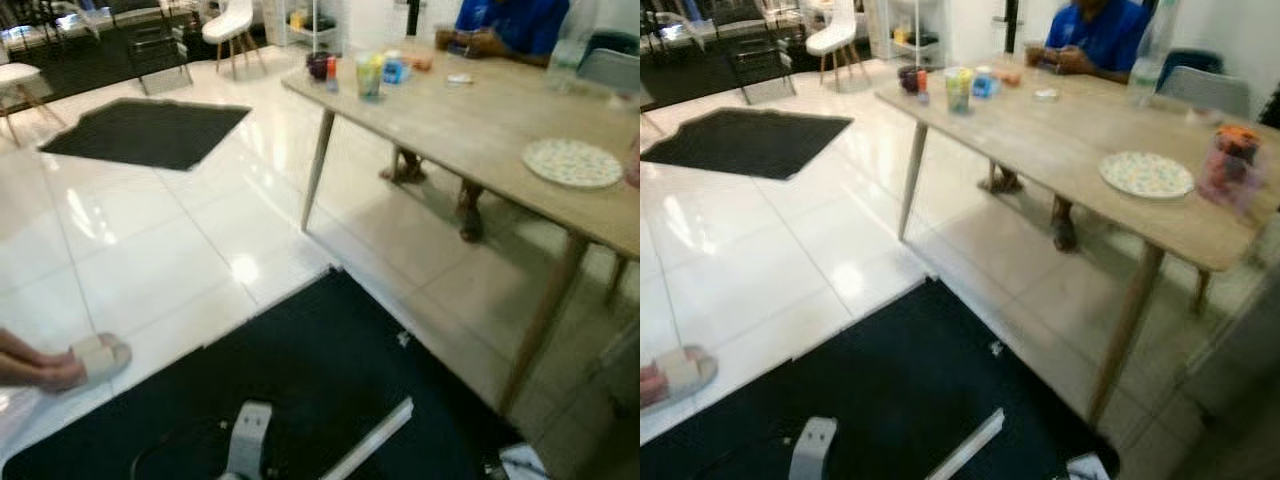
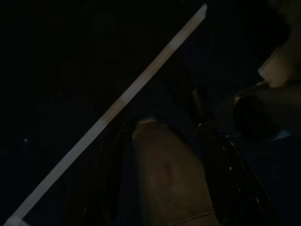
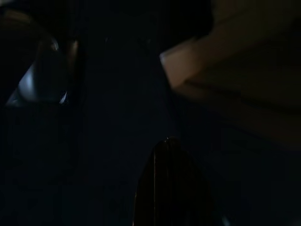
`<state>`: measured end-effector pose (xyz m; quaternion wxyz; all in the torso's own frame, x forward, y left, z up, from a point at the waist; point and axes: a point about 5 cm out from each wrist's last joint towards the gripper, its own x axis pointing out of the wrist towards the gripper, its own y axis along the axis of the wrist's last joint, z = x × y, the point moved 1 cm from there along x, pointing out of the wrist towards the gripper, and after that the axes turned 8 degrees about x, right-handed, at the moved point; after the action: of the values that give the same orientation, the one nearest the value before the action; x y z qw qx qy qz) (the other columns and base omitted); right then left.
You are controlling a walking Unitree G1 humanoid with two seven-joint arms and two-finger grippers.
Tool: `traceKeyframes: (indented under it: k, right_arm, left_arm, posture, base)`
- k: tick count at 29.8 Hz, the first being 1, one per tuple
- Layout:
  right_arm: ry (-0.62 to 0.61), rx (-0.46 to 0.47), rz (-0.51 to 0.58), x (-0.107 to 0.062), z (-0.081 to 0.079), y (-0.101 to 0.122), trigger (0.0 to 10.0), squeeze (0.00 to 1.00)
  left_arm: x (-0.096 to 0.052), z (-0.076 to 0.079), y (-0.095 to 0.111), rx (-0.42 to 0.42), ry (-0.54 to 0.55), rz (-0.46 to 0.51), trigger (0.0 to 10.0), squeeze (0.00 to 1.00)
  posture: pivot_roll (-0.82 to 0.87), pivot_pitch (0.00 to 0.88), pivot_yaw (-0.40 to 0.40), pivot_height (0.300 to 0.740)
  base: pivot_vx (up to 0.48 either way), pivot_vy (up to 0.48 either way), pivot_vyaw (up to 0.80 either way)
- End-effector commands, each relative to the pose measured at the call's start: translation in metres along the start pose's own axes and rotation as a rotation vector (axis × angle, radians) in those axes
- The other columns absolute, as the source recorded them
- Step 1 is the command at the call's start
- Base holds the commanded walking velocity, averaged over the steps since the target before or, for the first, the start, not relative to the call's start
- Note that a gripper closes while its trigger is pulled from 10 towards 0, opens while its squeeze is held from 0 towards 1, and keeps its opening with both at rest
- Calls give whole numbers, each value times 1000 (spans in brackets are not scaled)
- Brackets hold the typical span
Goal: Restocking fridge
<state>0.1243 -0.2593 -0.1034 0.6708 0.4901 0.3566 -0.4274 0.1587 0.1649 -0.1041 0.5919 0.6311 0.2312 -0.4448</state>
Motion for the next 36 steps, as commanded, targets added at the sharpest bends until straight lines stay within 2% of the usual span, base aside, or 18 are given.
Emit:
traceKeyframes:
  k: [1, 13, 25, 36]
  right_arm:
    - [9, 1, -16, 0, -5, -4, 10000, 0]
    - [2, -10, -16, 0, -5, -2, 10000, 0]
    - [-18, -1, -31, 0, -1, -4, 10000, 0]
    - [-16, -19, -45, 0, -2, -7, 10000, 0]
  left_arm:
    - [-1, -1, -4, 1, 2, -15, 10000, 0]
    - [-4, -5, -9, -1, 12, -24, 10000, 0]
    - [-2, 1, -10, -4, -3, -26, 10000, 0]
    - [-4, -4, -13, 9, 0, -35, 10000, 0]
  posture:
    - [-38, 0, 24, 740]
    - [-24, 0, 24, 740]
    - [-28, 0, 21, 740]
    - [-25, 0, 28, 740]
  base:
    - [334, 0, 0]
    - [339, 0, 0]
    - [344, 0, 0]
    - [347, 0, -778]
